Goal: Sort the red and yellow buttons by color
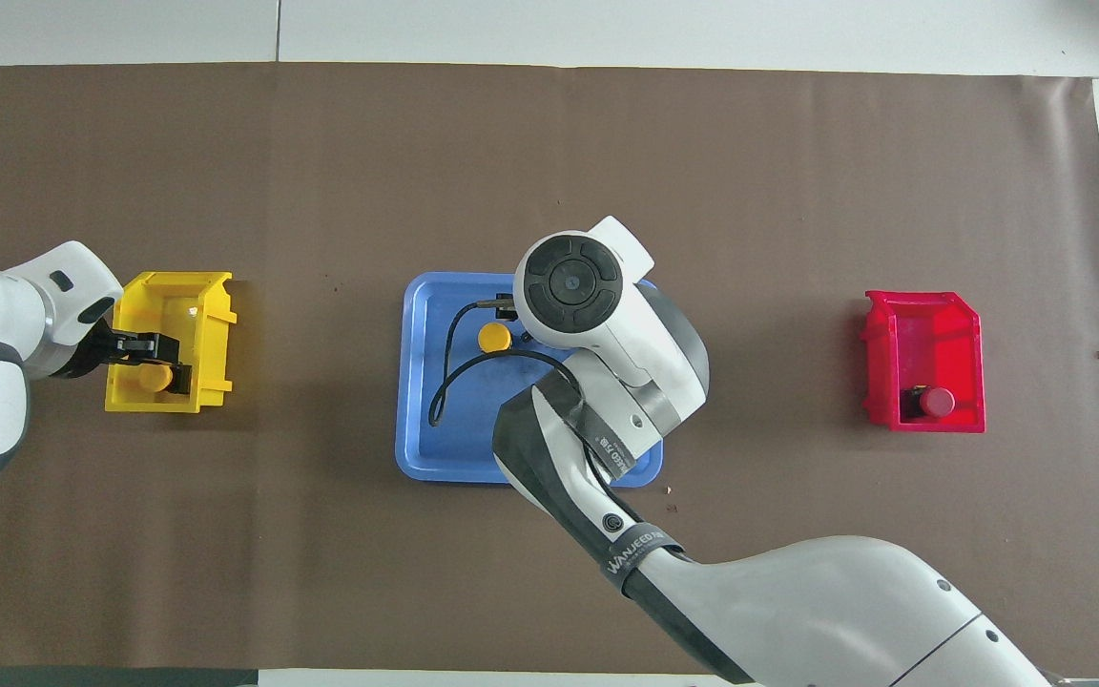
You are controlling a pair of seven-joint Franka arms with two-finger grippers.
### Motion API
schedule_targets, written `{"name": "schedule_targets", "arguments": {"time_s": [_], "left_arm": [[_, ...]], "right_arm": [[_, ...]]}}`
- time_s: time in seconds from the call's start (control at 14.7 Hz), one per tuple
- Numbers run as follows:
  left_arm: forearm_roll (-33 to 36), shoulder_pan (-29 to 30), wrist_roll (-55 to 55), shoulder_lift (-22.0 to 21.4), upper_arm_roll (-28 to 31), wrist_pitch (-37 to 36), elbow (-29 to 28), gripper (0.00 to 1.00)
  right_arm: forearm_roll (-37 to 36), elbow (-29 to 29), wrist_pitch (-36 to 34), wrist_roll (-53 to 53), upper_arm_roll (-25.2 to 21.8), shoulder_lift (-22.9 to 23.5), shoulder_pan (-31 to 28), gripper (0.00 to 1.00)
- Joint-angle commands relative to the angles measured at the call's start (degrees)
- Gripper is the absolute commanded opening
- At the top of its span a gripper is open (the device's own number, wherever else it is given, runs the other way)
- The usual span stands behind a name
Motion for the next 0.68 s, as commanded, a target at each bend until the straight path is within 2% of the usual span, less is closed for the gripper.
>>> {"name": "schedule_targets", "arguments": {"time_s": [0.0,0.14,0.2,0.34,0.41,0.48,0.61], "left_arm": [[1.24,-0.35,0.51,-0.43,-0.69,-14.71,15.39,1.0],[0.8,-1.39,-0.36,1.67,-0.96,-22.56,26.65,1.0],[0.71,-3.23,-1.76,3.07,-0.87,-24.5,29.75,1.0],[0.71,-5.09,-6.77,2.48,-1.13,-20.42,26.64,1.0],[0.71,-5.79,-7.57,1.86,-1.22,-17.43,23.4,1.0],[0.71,-7.45,-9.67,1.68,-1.22,-14.88,21.36,1.0],[0.71,-11.93,-17.56,2.81,-1.22,-10.39,19.41,1.0]], "right_arm": [[-1.25,-3.23,1.57,1.04,-0.03,-2.17,0.14,0.66],[-1.25,-3.41,2.89,1.13,0.05,-2.17,0.14,0.58],[-1.25,-3.32,2.89,1.04,0.05,-2.17,0.06,0.45],[-1.16,-2.89,2.46,0.77,0.05,-2.09,-0.21,0.19],[-1.16,-2.19,1.58,0.51,-0.03,-2.0,-0.38,0.1],[-1.25,-0.79,-0.52,0.25,-0.03,-2.08,-0.73,0.1],[-1.16,4.13,-9.81,-5.6,-0.65,-3.48,-3.7,0.1]]}}
